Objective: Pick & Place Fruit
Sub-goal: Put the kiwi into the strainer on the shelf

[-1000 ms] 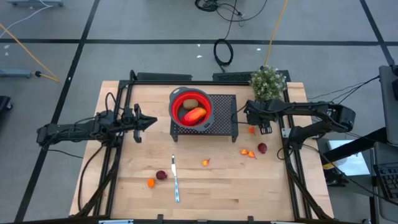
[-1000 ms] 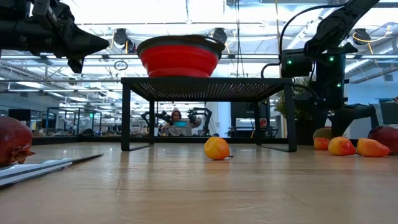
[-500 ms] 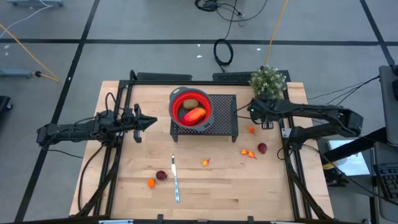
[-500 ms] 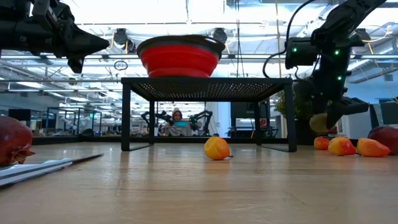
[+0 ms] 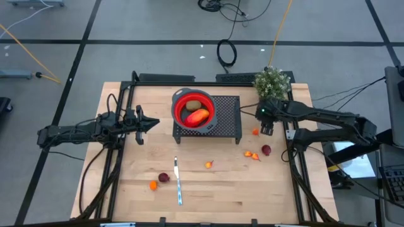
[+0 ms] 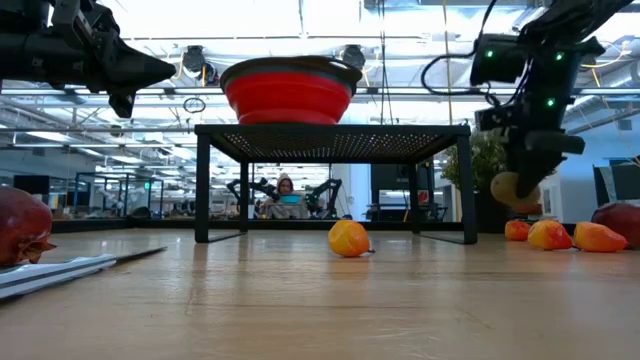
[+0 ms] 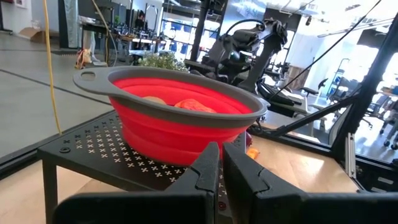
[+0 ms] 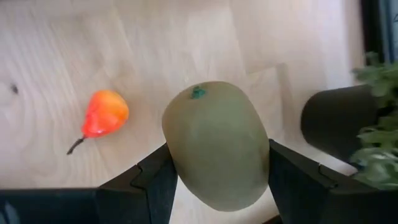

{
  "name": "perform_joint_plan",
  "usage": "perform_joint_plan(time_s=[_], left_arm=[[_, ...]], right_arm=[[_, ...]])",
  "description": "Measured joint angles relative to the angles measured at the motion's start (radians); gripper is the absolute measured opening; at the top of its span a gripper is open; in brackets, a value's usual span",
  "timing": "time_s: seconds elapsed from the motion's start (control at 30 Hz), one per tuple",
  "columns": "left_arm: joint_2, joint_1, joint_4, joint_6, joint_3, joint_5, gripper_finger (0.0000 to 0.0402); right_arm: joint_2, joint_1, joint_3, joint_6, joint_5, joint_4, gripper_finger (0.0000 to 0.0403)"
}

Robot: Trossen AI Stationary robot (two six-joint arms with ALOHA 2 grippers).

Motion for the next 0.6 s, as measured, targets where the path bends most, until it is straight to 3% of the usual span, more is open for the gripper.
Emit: perform_joint_plan(time_s=[0.27, 0.6], left_arm=[[0.000, 0.000, 0.000, -0.069, 0.000, 0.000, 0.0019], [0.000, 0.000, 0.000, -0.079, 0.000, 0.000, 0.0019]], right_arm=[[-0.142, 0.000, 0.000, 0.028, -0.001, 0.075, 0.0205], [-0.288, 0.000, 0.000, 0.302, -0.005, 0.463, 0.0205]])
